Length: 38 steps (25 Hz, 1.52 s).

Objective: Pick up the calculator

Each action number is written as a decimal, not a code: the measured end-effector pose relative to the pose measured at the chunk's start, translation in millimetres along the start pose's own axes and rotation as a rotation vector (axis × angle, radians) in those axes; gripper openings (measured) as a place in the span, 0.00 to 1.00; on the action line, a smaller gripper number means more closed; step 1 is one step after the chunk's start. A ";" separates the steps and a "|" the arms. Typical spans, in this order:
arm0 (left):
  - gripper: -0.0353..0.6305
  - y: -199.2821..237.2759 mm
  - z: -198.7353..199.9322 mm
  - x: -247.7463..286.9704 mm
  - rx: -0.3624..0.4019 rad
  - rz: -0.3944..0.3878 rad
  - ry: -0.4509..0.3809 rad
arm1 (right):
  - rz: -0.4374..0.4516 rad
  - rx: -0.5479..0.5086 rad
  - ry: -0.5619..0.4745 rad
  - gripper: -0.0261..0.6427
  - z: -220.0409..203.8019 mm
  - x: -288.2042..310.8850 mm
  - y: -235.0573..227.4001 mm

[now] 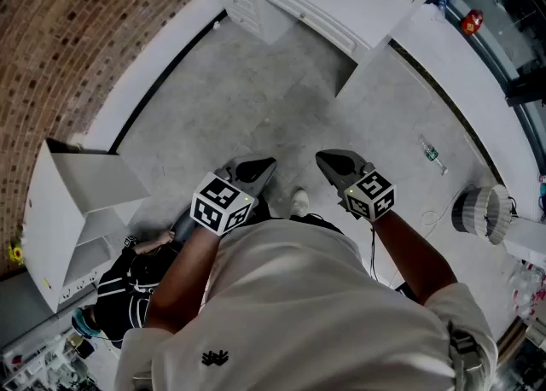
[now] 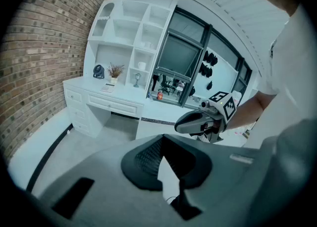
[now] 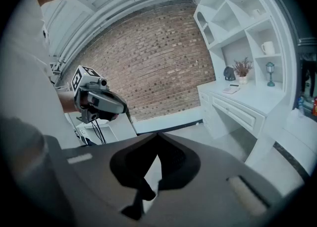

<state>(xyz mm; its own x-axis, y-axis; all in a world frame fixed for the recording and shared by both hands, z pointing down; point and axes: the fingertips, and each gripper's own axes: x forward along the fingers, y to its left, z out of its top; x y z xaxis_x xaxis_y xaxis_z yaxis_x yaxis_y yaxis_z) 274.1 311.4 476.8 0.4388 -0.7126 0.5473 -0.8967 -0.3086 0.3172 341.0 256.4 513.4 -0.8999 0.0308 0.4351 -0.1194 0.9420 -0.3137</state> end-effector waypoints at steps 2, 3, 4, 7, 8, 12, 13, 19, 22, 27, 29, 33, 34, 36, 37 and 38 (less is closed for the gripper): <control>0.06 13.3 5.2 1.5 0.004 -0.013 -0.006 | -0.009 -0.012 -0.006 0.05 10.2 9.3 -6.1; 0.06 19.9 7.6 2.9 0.005 -0.021 -0.008 | -0.015 -0.015 -0.009 0.05 14.9 14.2 -9.6; 0.06 26.4 9.7 5.1 0.007 -0.031 -0.009 | -0.024 -0.013 -0.011 0.05 19.1 19.3 -13.6; 0.06 47.2 20.3 13.5 0.026 -0.077 -0.003 | -0.065 0.006 -0.006 0.05 29.7 37.4 -28.6; 0.06 56.1 26.1 15.1 0.036 -0.097 -0.002 | -0.079 0.009 -0.002 0.05 34.5 45.9 -33.9; 0.06 106.1 47.7 14.9 0.085 -0.177 0.018 | -0.118 0.028 -0.017 0.05 66.8 94.4 -50.8; 0.06 119.8 52.8 13.4 0.096 -0.195 0.025 | -0.123 0.042 -0.029 0.06 75.5 107.1 -53.7; 0.06 209.3 86.2 -6.3 0.137 -0.263 0.040 | -0.192 0.094 -0.092 0.16 134.9 178.3 -78.4; 0.06 246.5 94.9 -15.4 0.155 -0.284 0.053 | -0.243 0.090 -0.100 0.17 158.2 201.0 -89.8; 0.06 293.5 108.7 -15.3 0.125 -0.291 0.039 | -0.280 0.067 -0.057 0.18 180.0 226.8 -113.7; 0.06 304.2 115.3 -9.1 0.113 -0.293 0.033 | -0.287 0.051 -0.037 0.18 185.5 231.1 -129.8; 0.06 323.1 131.4 7.9 0.113 -0.295 0.040 | -0.300 0.041 -0.049 0.19 205.2 236.2 -174.3; 0.06 328.8 137.3 14.3 0.113 -0.291 0.040 | -0.305 0.040 -0.054 0.19 210.1 236.8 -189.2; 0.06 343.0 151.9 29.8 0.112 -0.274 0.043 | -0.314 0.042 -0.065 0.19 219.8 239.5 -224.2; 0.06 350.9 160.4 37.6 0.112 -0.262 0.047 | -0.314 0.044 -0.070 0.20 225.3 242.1 -243.2; 0.06 358.4 169.6 45.2 0.111 -0.249 0.051 | -0.310 0.047 -0.074 0.20 231.1 245.0 -262.3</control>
<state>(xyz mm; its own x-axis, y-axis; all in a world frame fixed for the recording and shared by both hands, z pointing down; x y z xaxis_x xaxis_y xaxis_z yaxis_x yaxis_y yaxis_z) -37.1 61.7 483.9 0.6460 -0.5744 0.5027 -0.7607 -0.5389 0.3619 55.0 -60.4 507.2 -0.8454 -0.2814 0.4540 -0.4104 0.8863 -0.2148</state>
